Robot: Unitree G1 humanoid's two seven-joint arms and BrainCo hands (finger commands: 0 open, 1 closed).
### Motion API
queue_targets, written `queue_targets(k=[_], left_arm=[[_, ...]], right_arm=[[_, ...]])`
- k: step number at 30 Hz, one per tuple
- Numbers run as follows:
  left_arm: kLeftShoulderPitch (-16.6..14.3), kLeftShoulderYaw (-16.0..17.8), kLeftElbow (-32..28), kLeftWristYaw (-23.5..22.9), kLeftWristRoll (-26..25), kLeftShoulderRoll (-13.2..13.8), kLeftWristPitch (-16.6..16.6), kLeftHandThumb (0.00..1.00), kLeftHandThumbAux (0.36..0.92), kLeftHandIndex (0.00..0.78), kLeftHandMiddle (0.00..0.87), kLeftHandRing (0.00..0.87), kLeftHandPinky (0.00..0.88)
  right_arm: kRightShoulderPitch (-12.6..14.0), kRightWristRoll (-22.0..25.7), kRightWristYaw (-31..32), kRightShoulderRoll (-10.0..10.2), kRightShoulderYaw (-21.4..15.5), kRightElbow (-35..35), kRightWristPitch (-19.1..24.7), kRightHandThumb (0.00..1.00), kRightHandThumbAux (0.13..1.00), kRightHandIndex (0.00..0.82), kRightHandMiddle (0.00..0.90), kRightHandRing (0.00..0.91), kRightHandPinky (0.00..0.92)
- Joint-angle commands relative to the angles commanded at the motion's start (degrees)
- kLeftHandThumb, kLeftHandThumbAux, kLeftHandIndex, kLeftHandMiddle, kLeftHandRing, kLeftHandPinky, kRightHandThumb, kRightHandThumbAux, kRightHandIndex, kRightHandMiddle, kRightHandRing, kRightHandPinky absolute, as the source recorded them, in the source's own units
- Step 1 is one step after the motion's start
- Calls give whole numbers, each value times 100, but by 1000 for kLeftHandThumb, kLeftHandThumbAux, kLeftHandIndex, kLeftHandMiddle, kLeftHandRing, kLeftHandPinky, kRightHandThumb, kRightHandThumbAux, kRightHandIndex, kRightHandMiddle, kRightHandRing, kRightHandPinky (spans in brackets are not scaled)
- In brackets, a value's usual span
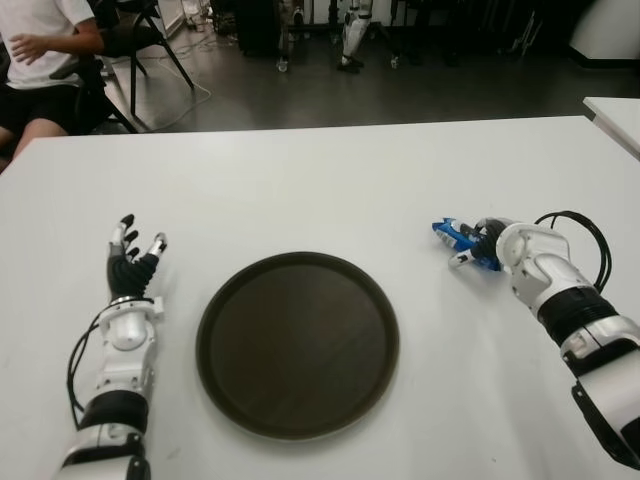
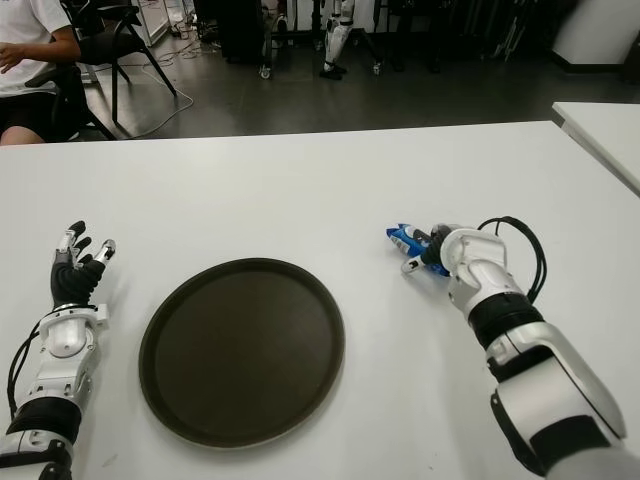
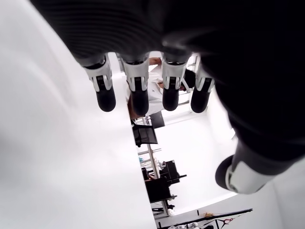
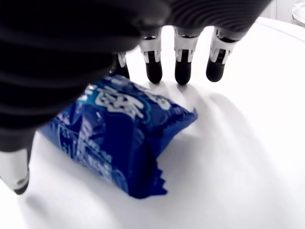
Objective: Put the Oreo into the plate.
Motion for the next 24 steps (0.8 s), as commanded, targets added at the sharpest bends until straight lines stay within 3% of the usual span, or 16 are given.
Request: queue_targets(k=[24], left_arm=[[1,-15,-31,17,21,7,79,268,625,56,92,68,31]], right_arm=[[28,-90,2,-67,88,-134,-19,0,580,59,104,97,91]])
